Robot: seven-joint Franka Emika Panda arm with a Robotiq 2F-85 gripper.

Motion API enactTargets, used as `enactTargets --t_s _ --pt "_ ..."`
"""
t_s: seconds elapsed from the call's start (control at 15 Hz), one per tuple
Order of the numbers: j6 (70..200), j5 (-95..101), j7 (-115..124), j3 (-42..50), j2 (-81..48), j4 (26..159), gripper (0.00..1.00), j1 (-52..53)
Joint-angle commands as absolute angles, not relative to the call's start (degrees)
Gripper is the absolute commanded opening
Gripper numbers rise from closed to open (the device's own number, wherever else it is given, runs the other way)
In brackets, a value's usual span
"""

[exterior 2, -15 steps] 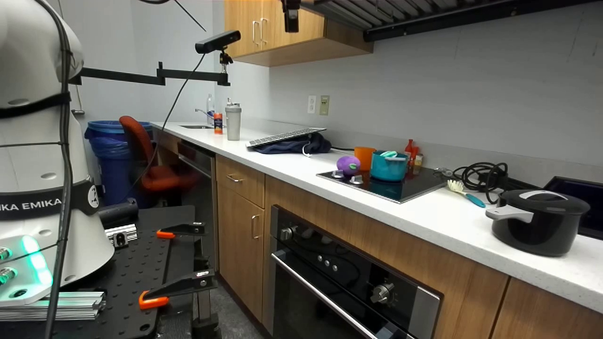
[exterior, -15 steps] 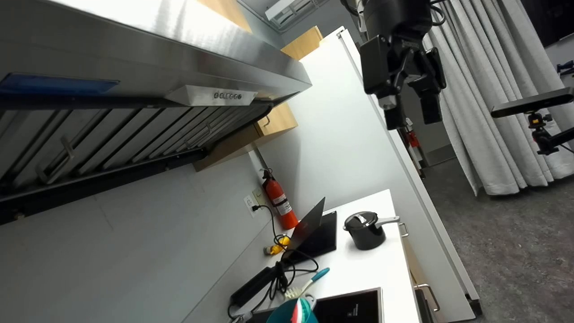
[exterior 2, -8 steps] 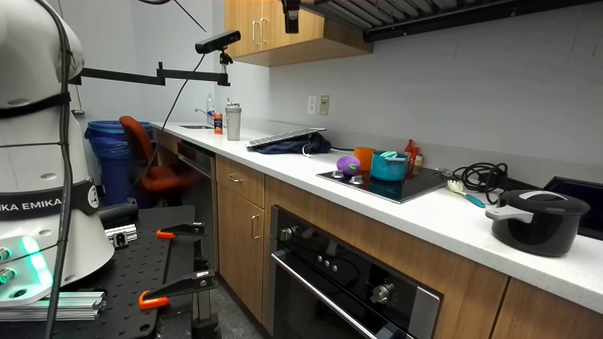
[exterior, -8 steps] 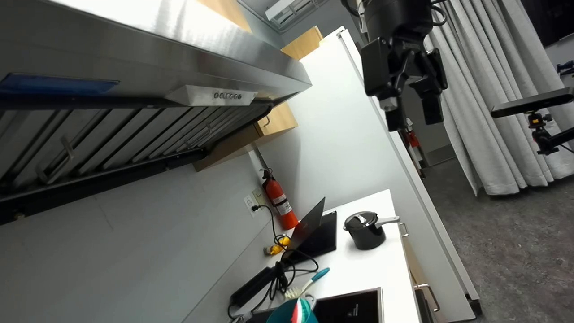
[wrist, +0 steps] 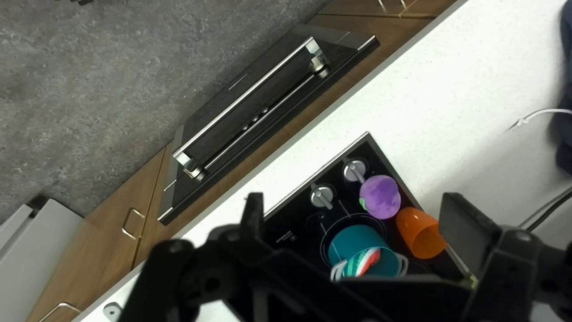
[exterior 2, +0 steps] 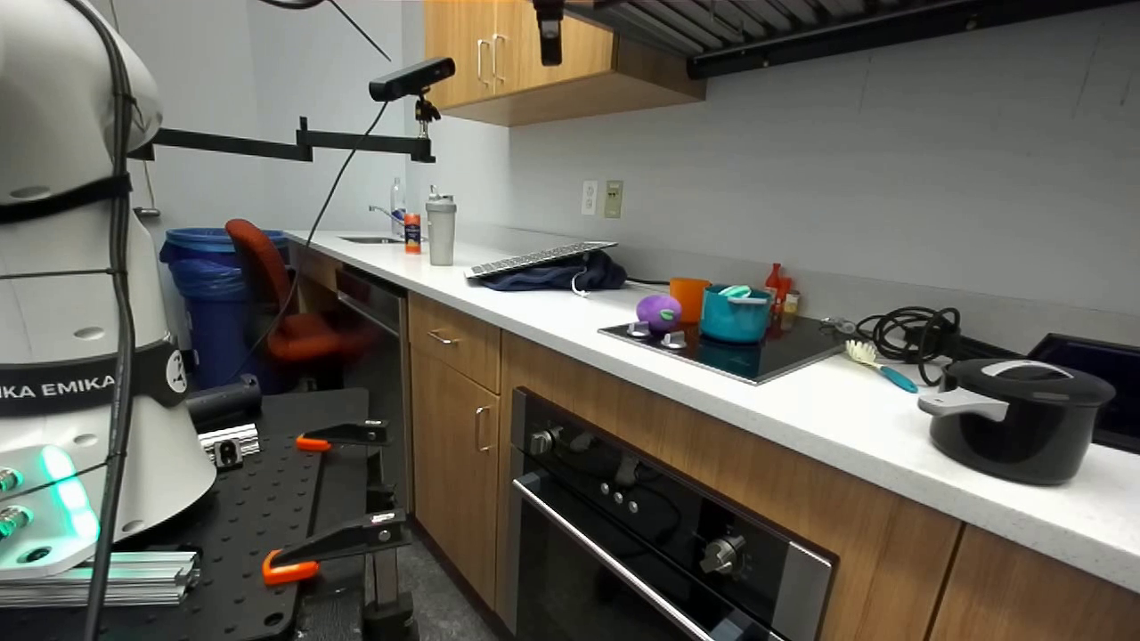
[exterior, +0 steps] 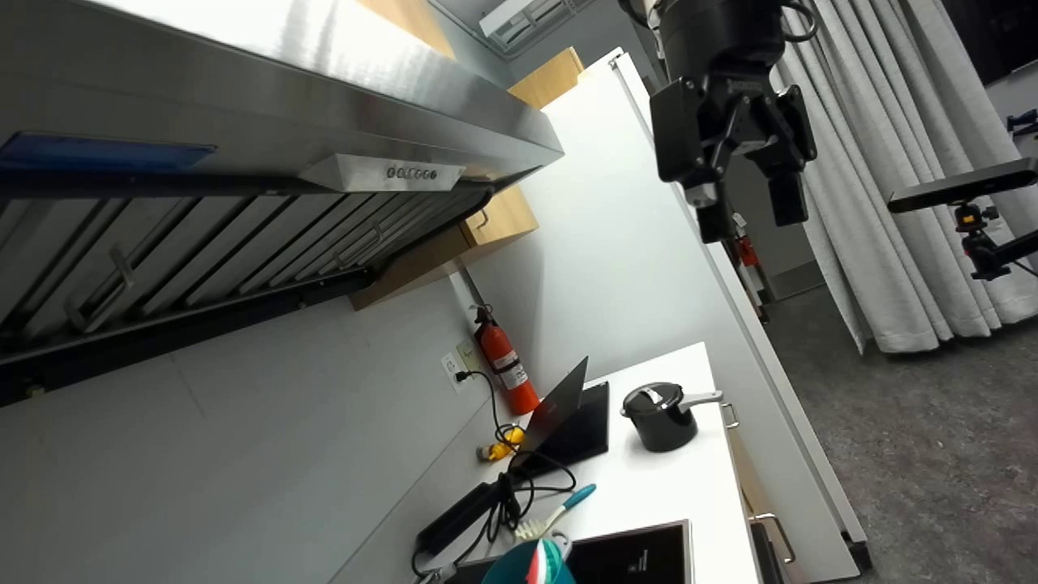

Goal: Take the lid off the black pot and place it on the orange cup

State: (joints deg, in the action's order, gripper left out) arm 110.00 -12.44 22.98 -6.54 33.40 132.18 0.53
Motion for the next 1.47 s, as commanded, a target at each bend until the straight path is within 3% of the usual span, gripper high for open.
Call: enactTargets --t_s 0.0,1.4 --pt "109.1 -11.5 25.6 -7.7 33.7 131.8 1.00 -0.6" --pt "109.9 -12.2 23.9 -7.1 33.4 132.2 1.00 0.1"
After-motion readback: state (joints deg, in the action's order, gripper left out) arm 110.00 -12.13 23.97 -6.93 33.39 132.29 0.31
